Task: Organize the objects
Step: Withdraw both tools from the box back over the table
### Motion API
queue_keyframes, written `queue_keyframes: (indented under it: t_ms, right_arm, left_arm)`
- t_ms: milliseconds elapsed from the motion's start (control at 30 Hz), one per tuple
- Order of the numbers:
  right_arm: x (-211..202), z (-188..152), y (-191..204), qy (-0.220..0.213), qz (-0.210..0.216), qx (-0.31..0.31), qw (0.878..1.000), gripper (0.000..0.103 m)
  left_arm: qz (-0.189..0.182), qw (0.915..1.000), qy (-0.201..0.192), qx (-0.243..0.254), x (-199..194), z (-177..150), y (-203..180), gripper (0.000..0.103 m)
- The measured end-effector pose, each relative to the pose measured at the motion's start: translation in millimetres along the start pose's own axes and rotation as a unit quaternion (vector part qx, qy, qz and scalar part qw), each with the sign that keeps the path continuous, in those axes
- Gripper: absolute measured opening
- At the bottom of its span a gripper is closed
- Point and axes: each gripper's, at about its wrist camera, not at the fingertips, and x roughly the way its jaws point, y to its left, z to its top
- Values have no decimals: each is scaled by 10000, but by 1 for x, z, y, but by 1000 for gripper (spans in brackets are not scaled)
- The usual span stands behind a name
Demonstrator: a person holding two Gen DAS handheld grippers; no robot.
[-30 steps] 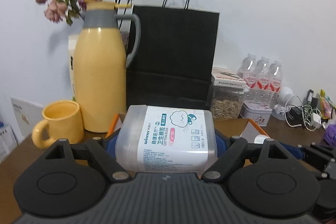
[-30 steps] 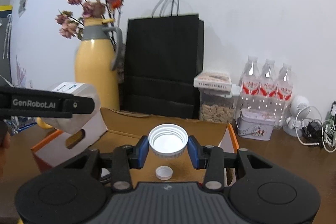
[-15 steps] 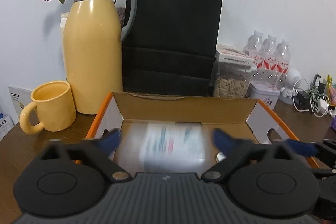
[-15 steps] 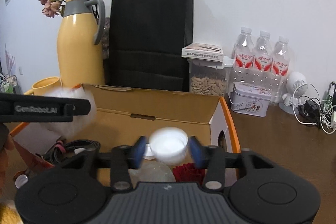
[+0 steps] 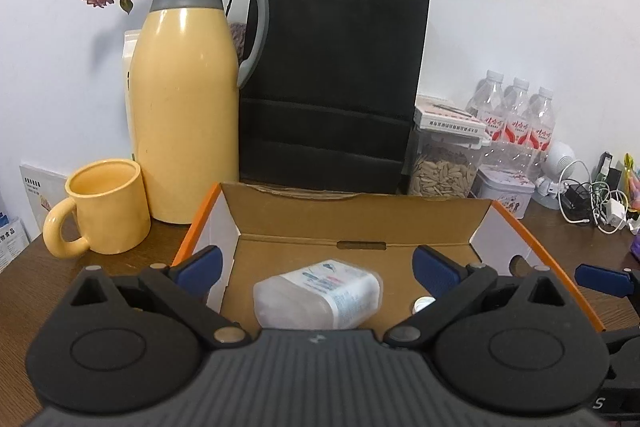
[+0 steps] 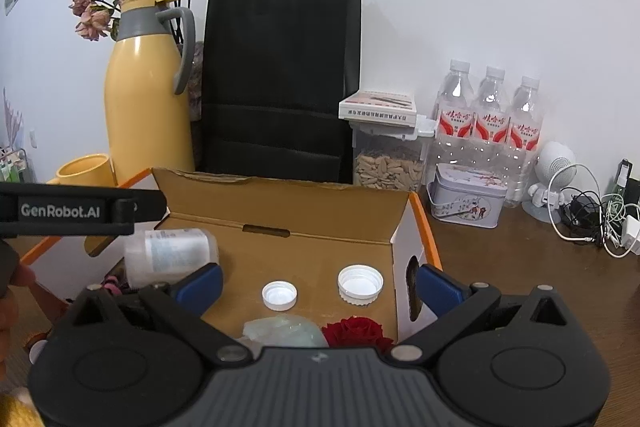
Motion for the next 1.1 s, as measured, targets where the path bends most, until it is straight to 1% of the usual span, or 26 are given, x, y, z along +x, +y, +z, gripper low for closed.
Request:
queue_keyframes:
  t_ms: [167, 333, 400, 533, 767, 1100]
  right_arm:
    - [-14, 4, 0, -134, -48, -53, 9999, 103]
    - [-40, 8, 1, -404, -106, -87, 9991, 103]
    - [-49, 8, 4, -425, -166, -117, 9989, 103]
    - [-68, 5, 9, -456, -110, -181, 9987, 103]
    - [-109, -8, 15, -486, -104, -210, 9985, 103]
    - [-164, -35, 21, -401, -104, -229, 9989, 103]
  left_arm:
    - [-37, 9998, -175, -38, -19, 3, 5, 103]
    - [-112, 9992, -388, -54, -45, 6, 12, 103]
    - [-113, 9991, -404, -56, -56, 5, 14, 103]
    - [-145, 9987, -485, -26, -80, 1, 19, 103]
    - [-134, 9987, -496, 57, -119, -7, 30, 103]
    - [-5, 9996, -289, 6, -162, -30, 55, 103]
